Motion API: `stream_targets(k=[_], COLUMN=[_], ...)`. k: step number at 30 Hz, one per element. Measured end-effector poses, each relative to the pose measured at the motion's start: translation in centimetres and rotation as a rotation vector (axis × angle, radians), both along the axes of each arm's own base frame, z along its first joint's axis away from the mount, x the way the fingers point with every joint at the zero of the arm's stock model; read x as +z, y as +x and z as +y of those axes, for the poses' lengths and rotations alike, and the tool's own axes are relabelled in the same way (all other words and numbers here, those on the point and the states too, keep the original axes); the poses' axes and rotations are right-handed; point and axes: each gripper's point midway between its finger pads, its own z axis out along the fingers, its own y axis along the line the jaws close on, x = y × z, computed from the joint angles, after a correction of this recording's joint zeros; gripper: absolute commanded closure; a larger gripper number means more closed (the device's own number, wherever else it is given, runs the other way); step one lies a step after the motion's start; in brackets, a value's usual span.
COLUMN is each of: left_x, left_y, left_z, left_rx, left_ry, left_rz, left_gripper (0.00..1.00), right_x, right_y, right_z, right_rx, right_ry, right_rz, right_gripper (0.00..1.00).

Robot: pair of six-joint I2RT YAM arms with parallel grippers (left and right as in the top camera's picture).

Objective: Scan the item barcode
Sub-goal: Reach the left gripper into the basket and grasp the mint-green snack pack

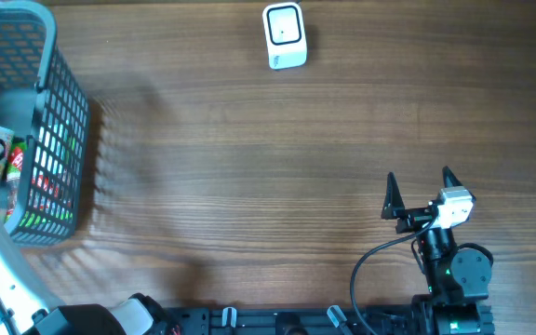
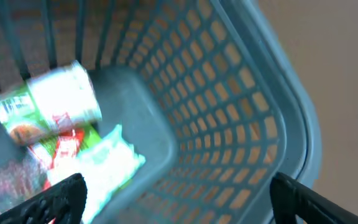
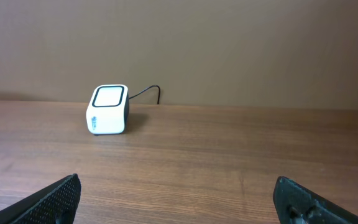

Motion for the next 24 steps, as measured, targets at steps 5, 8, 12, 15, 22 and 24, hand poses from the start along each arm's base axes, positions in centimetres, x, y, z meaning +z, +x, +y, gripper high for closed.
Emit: stream_targets(k=[5,8,12,15,22,24], left_x=[-5.9,-11.0,-17.4,-19.6,-23.1,-24.4], left_y=[1.2,1.9,1.1,0.6,-0.2,-0.6], left_z=[-0.1,1.0,1.7,2.1,1.9,1.5], left_rx=[-0.007,0.009,0.047,0.063,0.067,0.065], left_ry=[-0.103,-0.164,-0.227,-0.244,-0.296,-0.312], left_rz=[0.146,0.258,0.431,0.489,0.583,0.607], left_gripper=[0.00,0.00,0.00,0.00,0.00,0.00], right_x=[0.0,0.0,0.0,0.0,0.0,0.0], right_y=[0.0,0.0,0.0,0.0,0.0,0.0], right_z=[0.0,0.0,0.0,0.0,0.0,0.0], right_rx=[0.000,0.000,0.000,0.000,0.000,0.000], right_ry=[0.000,0.000,0.000,0.000,0.000,0.000], right_rz=[0.000,0.000,0.000,0.000,0.000,0.000], right_gripper=[0.00,0.00,0.00,0.00,0.00,0.00])
